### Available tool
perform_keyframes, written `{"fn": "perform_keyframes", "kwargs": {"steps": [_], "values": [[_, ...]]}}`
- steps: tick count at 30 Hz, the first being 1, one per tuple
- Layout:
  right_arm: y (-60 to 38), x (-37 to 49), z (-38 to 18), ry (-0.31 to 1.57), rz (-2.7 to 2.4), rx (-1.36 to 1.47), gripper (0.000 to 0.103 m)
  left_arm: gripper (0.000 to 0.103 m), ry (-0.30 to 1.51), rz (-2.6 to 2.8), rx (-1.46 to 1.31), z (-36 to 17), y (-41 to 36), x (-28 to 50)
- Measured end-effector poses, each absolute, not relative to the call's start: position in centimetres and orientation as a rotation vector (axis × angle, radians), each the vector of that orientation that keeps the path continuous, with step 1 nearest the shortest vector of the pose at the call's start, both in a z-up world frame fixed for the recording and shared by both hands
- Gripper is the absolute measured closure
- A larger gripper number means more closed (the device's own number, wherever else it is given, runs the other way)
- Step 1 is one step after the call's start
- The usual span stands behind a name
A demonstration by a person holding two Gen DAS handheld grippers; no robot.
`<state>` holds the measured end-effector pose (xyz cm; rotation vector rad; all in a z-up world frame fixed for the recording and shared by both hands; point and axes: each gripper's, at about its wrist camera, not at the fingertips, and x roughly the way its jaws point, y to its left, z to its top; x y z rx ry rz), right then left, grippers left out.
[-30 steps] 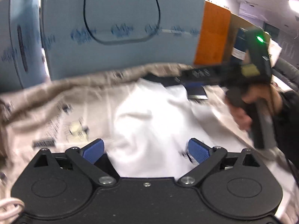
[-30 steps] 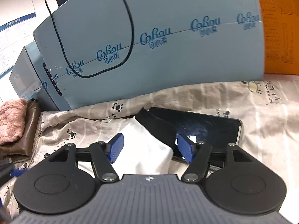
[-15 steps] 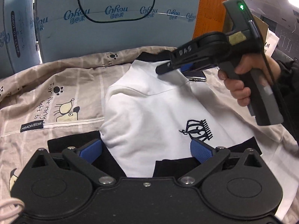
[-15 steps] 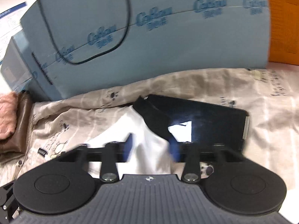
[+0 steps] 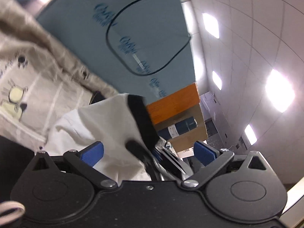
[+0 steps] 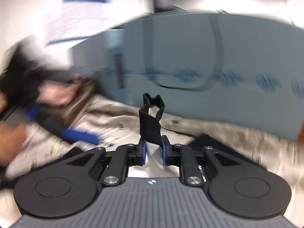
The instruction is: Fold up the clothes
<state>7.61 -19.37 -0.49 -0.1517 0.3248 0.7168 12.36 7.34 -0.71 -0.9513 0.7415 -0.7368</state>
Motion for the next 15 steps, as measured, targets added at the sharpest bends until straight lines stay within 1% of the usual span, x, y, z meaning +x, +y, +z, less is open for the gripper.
{"fn": "perform_keyframes", "kwargs": {"steps": [2,4,8,9,10,11,12,13,15], "values": [[-18.6,5.4,-0.6,0.254,0.777,-0.278,0.089,0.001,0.755,-0.710,-0.951,-1.1,7.4,12.1],[-18.1,3.6,-1.0,0.224,0.843,-0.368,0.089,0.001,0.758,-0.688,-0.959,-1.5,7.8,11.4],[-17.8,1.4,-2.0,0.278,0.993,-0.441,0.088,0.003,0.815,-0.629,-0.941,-2.9,8.0,10.0],[-17.7,1.2,-2.2,0.301,1.001,-0.449,0.087,0.007,0.838,-0.612,-0.928,-3.3,7.9,9.7],[-17.7,1.0,-2.3,0.322,1.007,-0.451,0.079,0.012,0.858,-0.598,-0.912,-3.6,7.7,9.4],[-17.9,0.8,-2.4,0.337,1.009,-0.437,0.062,0.018,0.871,-0.590,-0.890,-3.8,7.3,9.1],[-18.2,0.7,-2.3,0.348,1.007,-0.421,0.051,0.023,0.878,-0.582,-0.868,-4.0,7.1,8.8],[-18.8,0.5,-2.1,0.352,0.995,-0.401,0.035,0.026,0.871,-0.577,-0.848,-4.0,6.9,8.4],[-21.1,0.5,-1.4,0.356,0.939,-0.332,0.034,0.036,0.857,-0.568,-0.815,-3.9,6.9,7.6]]}}
